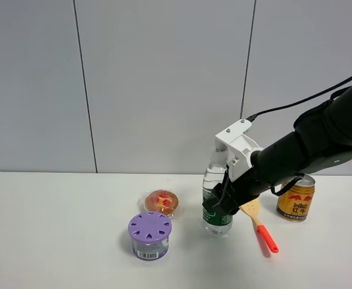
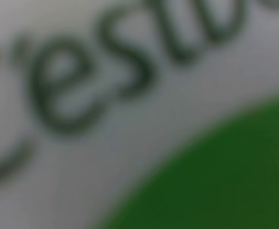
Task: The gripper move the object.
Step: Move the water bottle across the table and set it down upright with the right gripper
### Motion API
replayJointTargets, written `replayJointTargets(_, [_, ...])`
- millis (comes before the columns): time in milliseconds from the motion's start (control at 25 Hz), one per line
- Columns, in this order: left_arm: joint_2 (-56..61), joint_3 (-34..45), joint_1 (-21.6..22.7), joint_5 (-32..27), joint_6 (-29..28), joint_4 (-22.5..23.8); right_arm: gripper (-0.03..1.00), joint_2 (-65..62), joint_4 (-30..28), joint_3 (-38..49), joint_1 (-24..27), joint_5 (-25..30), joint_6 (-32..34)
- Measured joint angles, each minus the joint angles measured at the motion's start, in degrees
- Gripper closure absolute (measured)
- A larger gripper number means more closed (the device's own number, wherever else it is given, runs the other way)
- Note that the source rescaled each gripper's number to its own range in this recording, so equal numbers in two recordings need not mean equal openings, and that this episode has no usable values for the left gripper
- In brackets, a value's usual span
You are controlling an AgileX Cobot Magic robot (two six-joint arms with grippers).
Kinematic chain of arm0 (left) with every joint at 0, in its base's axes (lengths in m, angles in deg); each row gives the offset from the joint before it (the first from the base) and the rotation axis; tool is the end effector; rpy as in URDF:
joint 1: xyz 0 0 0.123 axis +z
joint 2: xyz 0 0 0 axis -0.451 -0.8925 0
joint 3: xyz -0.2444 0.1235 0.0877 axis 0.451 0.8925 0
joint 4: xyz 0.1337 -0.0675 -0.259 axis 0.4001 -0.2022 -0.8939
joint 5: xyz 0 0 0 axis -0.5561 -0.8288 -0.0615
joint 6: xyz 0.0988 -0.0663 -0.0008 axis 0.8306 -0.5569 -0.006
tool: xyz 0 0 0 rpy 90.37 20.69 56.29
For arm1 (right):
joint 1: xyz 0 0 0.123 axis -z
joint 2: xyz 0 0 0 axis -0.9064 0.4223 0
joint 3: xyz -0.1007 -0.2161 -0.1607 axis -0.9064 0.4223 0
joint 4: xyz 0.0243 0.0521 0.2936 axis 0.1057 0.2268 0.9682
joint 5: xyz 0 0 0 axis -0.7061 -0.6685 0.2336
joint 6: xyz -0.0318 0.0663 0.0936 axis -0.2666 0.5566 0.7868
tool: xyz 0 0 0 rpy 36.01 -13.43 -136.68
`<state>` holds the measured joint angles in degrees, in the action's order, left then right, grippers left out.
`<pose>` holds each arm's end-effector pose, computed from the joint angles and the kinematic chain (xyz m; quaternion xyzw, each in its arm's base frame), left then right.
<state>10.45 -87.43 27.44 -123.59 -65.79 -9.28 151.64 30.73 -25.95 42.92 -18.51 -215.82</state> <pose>0.0579 -0.0019 0.2915 -0.0042 0.8472 -0.0093 0.5311 0.3762 0.1796 0.0731 -0.4124 0.8330 0.0856 0.3589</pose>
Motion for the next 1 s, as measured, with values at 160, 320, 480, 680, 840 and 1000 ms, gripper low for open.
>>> replayJointTargets(160, [0.0,0.0,0.0,0.0,0.0,0.0,0.95,-0.5,0.0,0.0,0.0,0.0,1.7])
replayJointTargets(320, [0.0,0.0,0.0,0.0,0.0,0.0,0.97,-4.3,-0.2,0.1,0.0,0.7,3.6])
replayJointTargets(480, [0.0,0.0,0.0,0.0,0.0,0.0,0.97,-11.8,-0.2,-0.2,-0.2,6.7,7.1])
replayJointTargets(680, [0.0,0.0,0.0,0.0,0.0,0.0,0.97,-17.8,-6.2,-5.2,-5.6,9.0,16.0])
replayJointTargets(840, [0.0,0.0,0.0,0.1,0.0,0.0,0.97,-17.4,-16.4,-12.2,-13.7,8.9,28.2])
replayJointTargets(1000, [0.0,0.0,0.0,0.1,0.0,0.0,0.97,-13.3,-26.7,-19.9,-21.2,7.0,40.6])
